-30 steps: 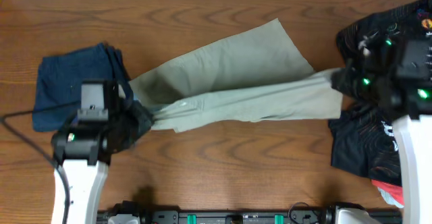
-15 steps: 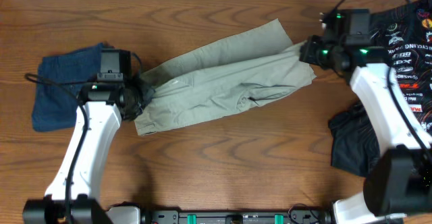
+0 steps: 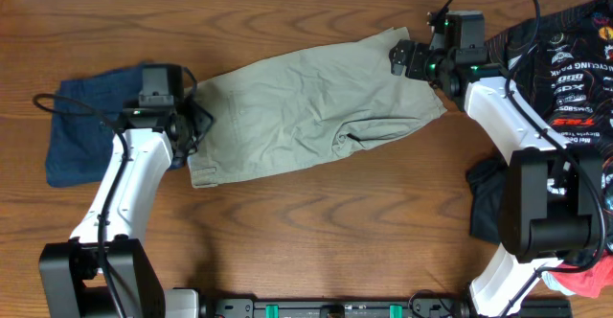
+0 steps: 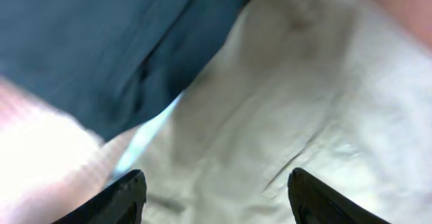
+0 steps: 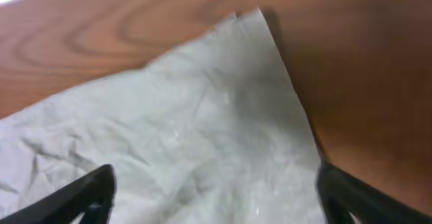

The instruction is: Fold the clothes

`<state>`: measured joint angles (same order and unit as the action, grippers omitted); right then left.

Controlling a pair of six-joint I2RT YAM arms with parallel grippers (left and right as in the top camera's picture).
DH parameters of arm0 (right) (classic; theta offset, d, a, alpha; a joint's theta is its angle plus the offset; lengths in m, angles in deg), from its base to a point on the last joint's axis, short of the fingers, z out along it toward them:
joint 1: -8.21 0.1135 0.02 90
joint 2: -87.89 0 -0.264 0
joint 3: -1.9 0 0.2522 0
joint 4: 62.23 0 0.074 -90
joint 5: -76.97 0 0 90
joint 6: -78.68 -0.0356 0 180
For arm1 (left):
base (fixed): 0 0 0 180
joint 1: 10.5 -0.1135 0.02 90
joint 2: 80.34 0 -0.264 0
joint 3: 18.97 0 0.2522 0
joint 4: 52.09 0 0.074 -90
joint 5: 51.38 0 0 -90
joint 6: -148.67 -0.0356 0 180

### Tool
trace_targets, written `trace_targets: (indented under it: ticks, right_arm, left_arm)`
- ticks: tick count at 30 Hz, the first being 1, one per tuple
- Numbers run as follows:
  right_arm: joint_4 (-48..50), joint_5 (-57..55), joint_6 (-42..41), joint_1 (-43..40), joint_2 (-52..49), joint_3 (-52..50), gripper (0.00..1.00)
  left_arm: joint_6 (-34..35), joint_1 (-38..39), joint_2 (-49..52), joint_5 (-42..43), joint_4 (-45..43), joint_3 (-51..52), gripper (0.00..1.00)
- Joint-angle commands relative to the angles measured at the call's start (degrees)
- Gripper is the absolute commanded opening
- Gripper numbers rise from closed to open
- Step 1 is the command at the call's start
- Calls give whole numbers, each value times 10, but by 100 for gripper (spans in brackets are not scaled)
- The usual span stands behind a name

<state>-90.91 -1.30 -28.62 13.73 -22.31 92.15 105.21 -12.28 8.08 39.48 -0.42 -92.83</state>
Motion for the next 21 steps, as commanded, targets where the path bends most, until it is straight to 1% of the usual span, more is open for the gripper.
trace_targets:
  ticks: [1, 4, 5, 7, 12, 15, 19, 21]
  right_arm:
    - [-42, -12, 2, -4, 2, 9, 82]
    - [-96, -12, 13, -5, 2, 9, 77]
    - [-112, -12, 16, -5, 2, 9, 73]
    - [-137, -12, 16, -5, 4, 9, 72]
    - [-179, -12, 17, -7, 24, 9, 70]
    - [-186, -13, 22, -7, 47, 9, 69]
    - [-187, -14, 22, -6, 81, 9, 69]
    - [-190, -14, 22, -6, 95, 9, 70]
  left_arm:
    - [-18, -3, 3, -14, 27, 4, 70]
    - [-48, -3, 7, -16, 30, 11, 79]
    - [-61, -4, 11, -16, 29, 11, 81]
    - [-83, -9, 19, -16, 28, 11, 82]
    - [-99, -32, 49, -3, 29, 11, 83]
    - [-134, -39, 80, 44, 22, 11, 83]
    - [-141, -39, 134, 101, 12, 11, 82]
    - [-157, -39, 158, 136, -2, 11, 83]
